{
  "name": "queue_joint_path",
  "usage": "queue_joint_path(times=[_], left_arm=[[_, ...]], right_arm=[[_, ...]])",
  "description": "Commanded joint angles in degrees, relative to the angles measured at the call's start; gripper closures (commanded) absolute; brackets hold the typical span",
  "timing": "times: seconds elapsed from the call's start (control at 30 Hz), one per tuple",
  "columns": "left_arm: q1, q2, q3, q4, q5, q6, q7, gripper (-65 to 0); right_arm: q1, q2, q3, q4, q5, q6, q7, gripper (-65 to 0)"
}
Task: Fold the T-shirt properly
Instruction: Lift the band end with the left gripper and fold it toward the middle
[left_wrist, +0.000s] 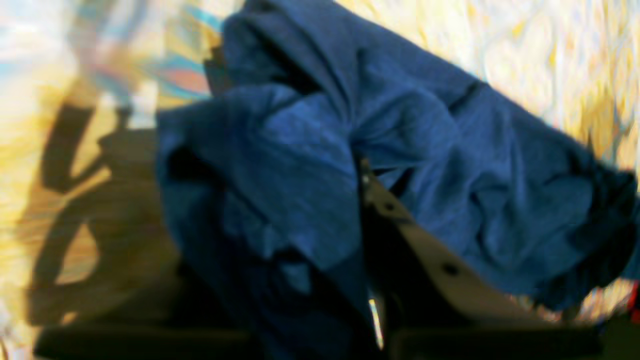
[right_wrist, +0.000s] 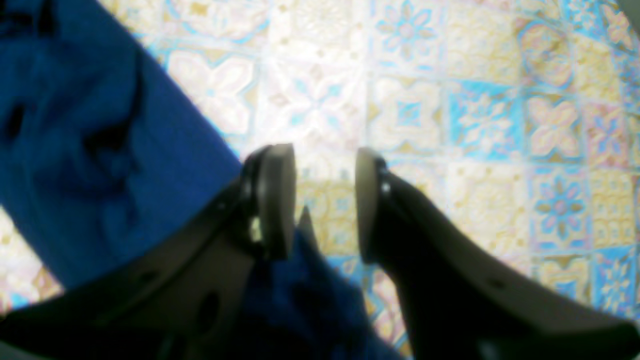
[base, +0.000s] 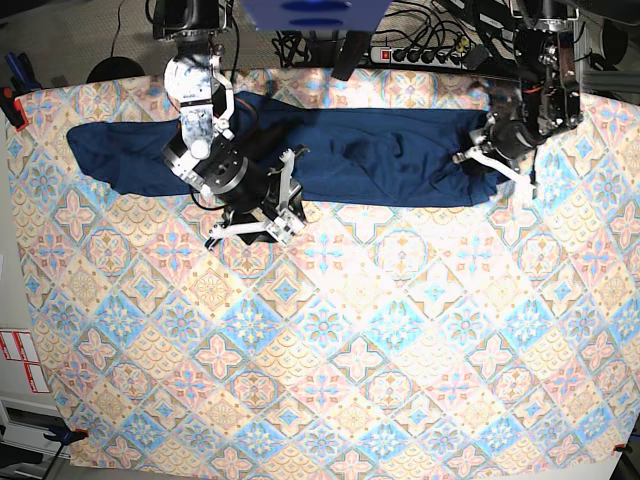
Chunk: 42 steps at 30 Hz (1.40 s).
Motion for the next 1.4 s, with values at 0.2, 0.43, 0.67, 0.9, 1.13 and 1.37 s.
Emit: queue_joint_path(times=[0.2,0.43,0.67,0.9,1.13,1.37], left_arm=[[-0.6,-2.7,-5.1,0.7,0.3,-0.1,-1.0,0.0],[-0.3,-1.5,-2.6,6.2,-0.2,-0.1,-0.6,0.0],[-0.7,4.1,9.1,13.2,0.2,0.3,-0.5,0.0],[-0.7,7.4,14.8,13.0,0.3,0.5,-0.8,0.0],[-1.4,10.3,15.3,12.9,0.3,0.5,-0.4,0.0],[-3.9,10.2,22.3,6.4,-0.1,0.5,-0.4,-0.6]], right_arm=[[0.8,-0.2,0.1,1.2,0.7,-0.3,1.4,-19.2],[0.8,1.1,0.2,1.2,0.8,-0.3,1.5,-19.2],[0.8,2.7,2.2,3.4,0.9,-0.3,1.3,-19.2],[0.8,4.7,4.9,4.9,0.9,-0.3,1.3,-19.2],[0.8,5.1,5.1,4.9,0.9,-0.3,1.5,-19.2],[0.8,5.1,5.1,5.6,0.9,-0.3,1.5,-19.2]])
